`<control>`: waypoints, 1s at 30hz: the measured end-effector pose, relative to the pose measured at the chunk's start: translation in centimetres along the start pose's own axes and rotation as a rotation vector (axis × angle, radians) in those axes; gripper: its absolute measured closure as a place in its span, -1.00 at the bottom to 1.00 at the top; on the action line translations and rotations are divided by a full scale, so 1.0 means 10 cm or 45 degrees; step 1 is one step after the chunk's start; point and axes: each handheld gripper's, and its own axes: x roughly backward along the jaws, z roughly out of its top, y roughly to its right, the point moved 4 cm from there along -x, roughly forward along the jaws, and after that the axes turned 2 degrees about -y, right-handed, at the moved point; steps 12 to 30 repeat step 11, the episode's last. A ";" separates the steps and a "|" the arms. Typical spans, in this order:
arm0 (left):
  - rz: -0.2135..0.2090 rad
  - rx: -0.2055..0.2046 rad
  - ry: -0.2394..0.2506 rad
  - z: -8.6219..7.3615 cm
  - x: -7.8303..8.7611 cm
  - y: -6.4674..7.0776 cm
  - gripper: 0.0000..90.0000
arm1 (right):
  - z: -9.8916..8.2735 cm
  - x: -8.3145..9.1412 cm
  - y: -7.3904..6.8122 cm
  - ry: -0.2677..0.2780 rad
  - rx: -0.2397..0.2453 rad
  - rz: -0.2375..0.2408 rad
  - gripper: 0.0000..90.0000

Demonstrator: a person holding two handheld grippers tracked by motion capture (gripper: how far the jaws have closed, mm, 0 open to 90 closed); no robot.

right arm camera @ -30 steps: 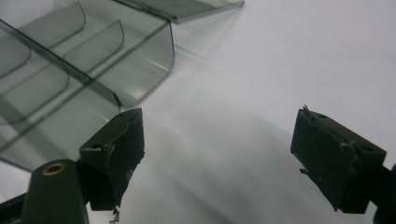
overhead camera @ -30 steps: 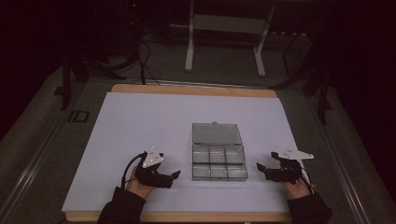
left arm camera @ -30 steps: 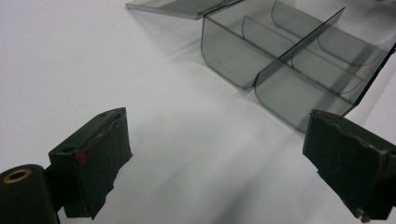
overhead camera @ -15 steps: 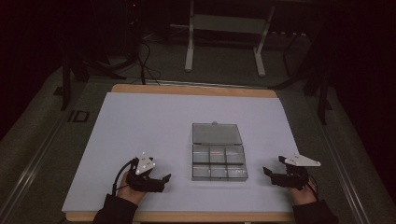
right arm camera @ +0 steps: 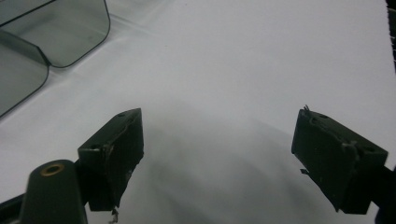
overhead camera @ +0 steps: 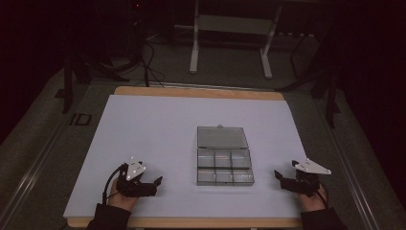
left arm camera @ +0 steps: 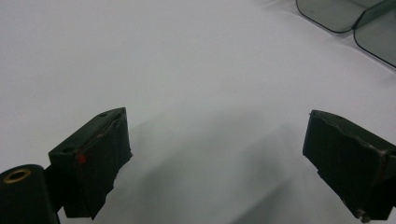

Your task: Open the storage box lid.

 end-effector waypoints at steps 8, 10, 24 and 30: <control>0.038 -0.013 0.029 -0.01 0.01 0.02 -0.80 | -0.01 0.00 -0.02 0.006 0.030 -0.058 -0.63; 0.040 -0.021 0.023 -0.01 0.01 0.02 -0.80 | -0.01 0.01 -0.03 0.016 0.030 -0.058 -0.63; 0.040 -0.025 0.019 -0.01 0.00 0.02 -0.80 | -0.01 0.01 -0.02 0.018 0.030 -0.059 -0.63; 0.040 -0.025 0.019 -0.01 0.00 0.02 -0.80 | -0.01 0.01 -0.02 0.018 0.030 -0.059 -0.63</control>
